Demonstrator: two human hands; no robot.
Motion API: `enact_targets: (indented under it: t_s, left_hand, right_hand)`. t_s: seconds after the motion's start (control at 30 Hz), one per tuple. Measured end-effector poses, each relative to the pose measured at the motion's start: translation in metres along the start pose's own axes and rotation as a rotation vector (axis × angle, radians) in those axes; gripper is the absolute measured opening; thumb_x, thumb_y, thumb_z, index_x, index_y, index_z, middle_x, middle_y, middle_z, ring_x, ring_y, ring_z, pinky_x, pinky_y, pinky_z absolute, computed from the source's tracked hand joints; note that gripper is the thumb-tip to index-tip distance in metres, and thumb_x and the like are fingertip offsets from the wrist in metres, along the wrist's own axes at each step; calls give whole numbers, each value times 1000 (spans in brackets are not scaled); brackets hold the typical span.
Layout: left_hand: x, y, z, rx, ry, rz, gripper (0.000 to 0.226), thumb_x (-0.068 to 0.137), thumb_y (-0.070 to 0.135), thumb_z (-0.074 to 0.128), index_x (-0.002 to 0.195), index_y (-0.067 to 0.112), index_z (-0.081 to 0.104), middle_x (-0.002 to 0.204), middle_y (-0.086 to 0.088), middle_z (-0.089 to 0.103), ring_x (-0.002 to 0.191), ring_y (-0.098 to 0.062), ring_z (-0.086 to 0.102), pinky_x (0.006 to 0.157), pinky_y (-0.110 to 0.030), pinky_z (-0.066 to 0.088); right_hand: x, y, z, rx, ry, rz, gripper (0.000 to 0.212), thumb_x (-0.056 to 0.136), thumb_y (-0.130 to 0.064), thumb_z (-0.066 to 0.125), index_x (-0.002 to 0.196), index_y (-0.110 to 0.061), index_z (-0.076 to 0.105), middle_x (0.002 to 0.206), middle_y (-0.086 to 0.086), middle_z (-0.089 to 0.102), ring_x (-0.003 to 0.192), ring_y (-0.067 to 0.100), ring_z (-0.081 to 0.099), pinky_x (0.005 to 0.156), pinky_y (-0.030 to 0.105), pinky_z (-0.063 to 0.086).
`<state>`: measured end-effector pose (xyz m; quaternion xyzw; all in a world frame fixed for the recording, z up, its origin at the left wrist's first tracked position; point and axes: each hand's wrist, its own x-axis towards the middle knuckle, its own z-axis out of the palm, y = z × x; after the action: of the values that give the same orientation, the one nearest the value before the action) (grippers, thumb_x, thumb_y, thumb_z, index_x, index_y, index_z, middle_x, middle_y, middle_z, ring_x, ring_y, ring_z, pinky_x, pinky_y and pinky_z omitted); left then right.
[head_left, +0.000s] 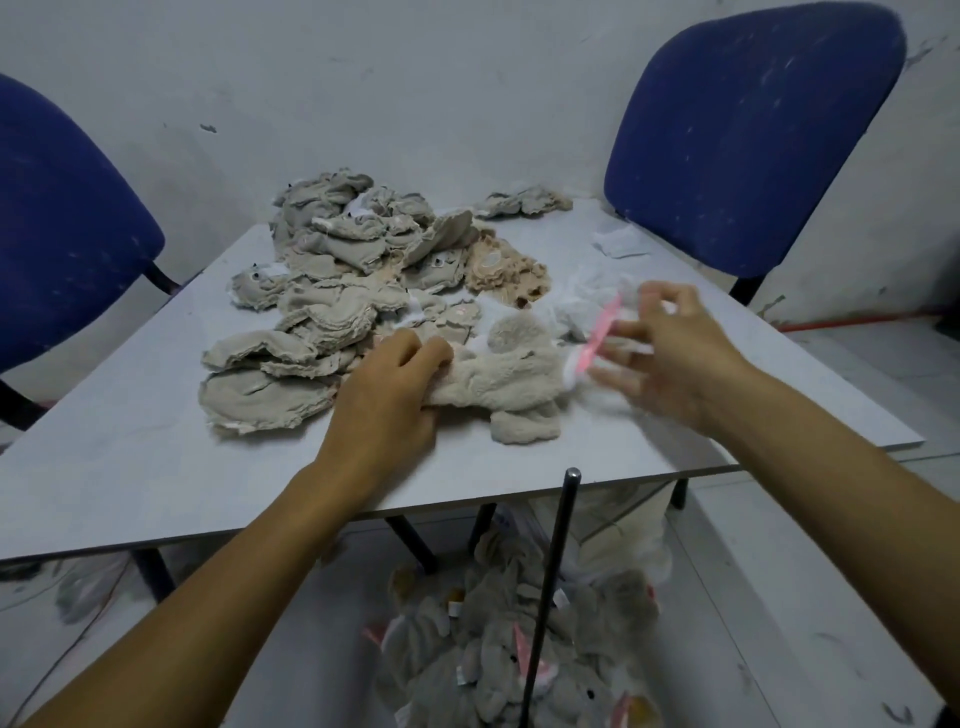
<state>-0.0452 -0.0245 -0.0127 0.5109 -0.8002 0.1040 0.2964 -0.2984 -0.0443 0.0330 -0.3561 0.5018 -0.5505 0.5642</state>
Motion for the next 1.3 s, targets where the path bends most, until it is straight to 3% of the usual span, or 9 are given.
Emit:
enact_targets:
  t_s: [0.13,0.23,0.4,0.57,0.8,1.0,1.13,1.2,1.3]
  left_hand:
    - [7,3,1,33,-370,105,52,83,55,45,121,24,60,103,2,51,99,-19,44,84,-37,31]
    - [15,3,-1,-68,-326,32,69,84,74,22,98,28,72,106,10,46,101,-7,32,85,-34,17]
    - [29,19,3,-238,-204,-92,17,96,37,58,101,22,63,105,6,57,95,-14,55,98,-49,40]
    - [38,35,8,-324,-114,-128,25,91,32,64,113,23,57,100,5,62,88,-14,60,86,-42,51]
    - [40,42,11,-695,-108,-316,20,87,5,62,97,21,67,85,5,68,74,-1,61,70,-20,47]
    - [43,45,4,-1302,-263,-367,28,90,1,60,118,5,62,108,-13,68,104,-33,64,90,-49,49]
    - [42,51,3,-1117,-126,-451,17,88,-5,63,101,4,69,88,-15,69,81,-28,69,72,-40,60]
    - [43,52,5,-955,12,-517,9,85,-1,67,90,6,69,72,-5,65,64,-19,63,57,-32,53]
    - [44,52,6,-780,153,-547,12,81,7,70,79,18,66,66,7,63,65,-16,65,61,-33,55]
  right_hand:
    - [-2,19,5,-735,-160,-224,63,90,-30,72,134,-42,29,110,8,56,79,20,66,56,29,55]
    - [3,32,5,-1074,-124,-414,71,85,-30,74,137,-40,27,106,12,51,73,17,56,55,25,37]
    - [1,36,13,-948,-110,-657,70,84,-4,72,137,-36,38,103,8,58,86,-4,60,68,10,48]
    - [-11,21,29,-696,-155,-987,59,86,-11,76,134,-30,45,112,6,46,83,7,62,72,16,56]
    - [-23,19,34,-429,-281,-833,49,82,-4,79,113,-22,45,96,-4,49,82,26,68,73,34,60]
    - [-18,13,27,-196,-359,-697,45,80,8,74,102,-20,47,92,-1,50,79,14,68,81,31,58]
    - [-17,17,27,-262,-320,-658,28,84,13,66,83,-13,54,92,13,57,88,21,64,76,31,55]
    - [-17,21,29,-490,-117,-815,25,85,9,65,81,-15,61,97,10,57,94,18,62,81,31,55]
    - [-22,27,32,-834,14,-1082,10,88,-12,68,94,-19,65,95,-1,53,85,12,54,72,29,50]
